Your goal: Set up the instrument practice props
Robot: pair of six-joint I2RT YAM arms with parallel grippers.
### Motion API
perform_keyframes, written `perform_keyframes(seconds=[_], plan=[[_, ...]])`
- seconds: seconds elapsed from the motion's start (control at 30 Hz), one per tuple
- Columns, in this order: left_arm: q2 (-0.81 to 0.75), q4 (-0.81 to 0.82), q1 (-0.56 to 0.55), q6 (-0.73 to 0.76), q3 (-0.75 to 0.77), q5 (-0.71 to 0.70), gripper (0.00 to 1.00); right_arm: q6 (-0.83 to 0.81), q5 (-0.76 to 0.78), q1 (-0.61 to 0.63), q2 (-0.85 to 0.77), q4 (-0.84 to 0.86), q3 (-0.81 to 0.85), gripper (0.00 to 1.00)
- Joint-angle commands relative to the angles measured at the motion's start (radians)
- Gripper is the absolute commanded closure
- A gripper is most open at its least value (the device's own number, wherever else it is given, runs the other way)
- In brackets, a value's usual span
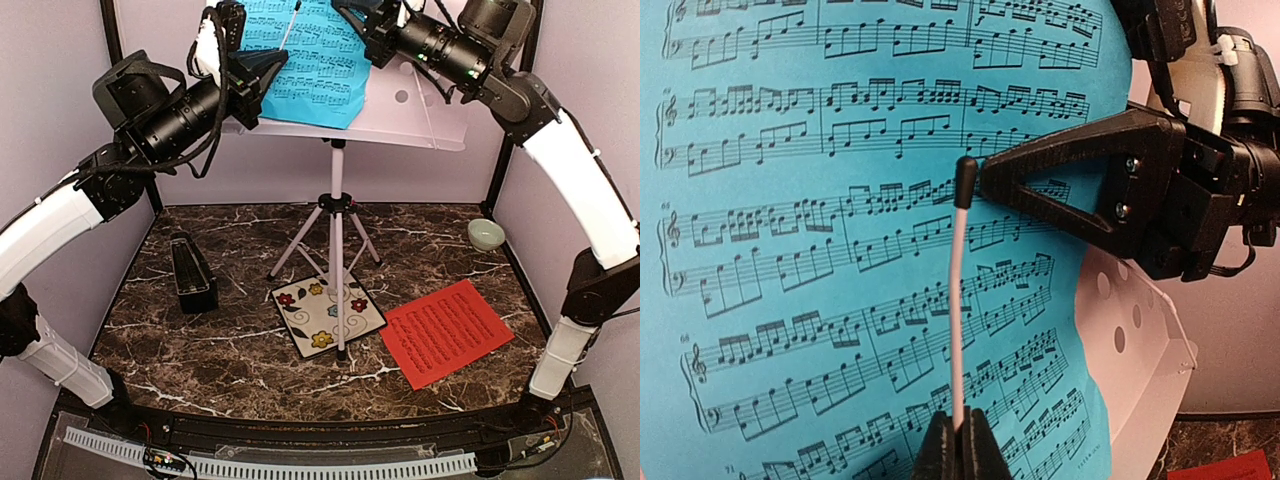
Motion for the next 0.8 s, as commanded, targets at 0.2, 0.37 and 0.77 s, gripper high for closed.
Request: perform_keyframes(seconds=[0.2,0.37,0.77], plan=[[-0.041,0.084,-0.004,-0.001,0.01,0.038,1.0,0.044,-0.034,-0.005,0.002,0.069,-0.03,0.75],[-0.041,0.084,-0.004,-0.002,0.009,0.034,1.0,0.061,-0.02,-0.005,-0.033,0.077,-0.064,0.63],[-0.042,0.085,-0.004,0.005,0.004,0.025,1.0,0.098,0.12,-0.005,-0.153,0.096,-0.263,0.39]])
